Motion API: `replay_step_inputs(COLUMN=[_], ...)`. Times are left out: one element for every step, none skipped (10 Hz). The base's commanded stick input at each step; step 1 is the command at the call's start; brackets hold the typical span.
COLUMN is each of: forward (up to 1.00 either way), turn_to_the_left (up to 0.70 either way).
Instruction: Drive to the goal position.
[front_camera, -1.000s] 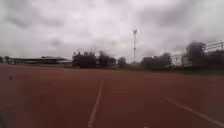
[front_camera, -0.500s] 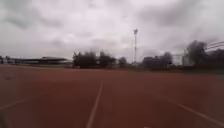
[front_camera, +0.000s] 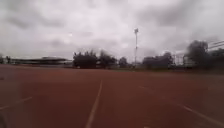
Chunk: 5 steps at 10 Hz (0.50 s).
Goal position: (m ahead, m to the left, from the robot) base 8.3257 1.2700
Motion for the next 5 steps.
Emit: replay_step_inputs(forward=[0.70, 0.70, 0.70, 0.70, 0.70], turn_to_the_left=[0.00, 0.00, 0.00, 0.00, 0.00])
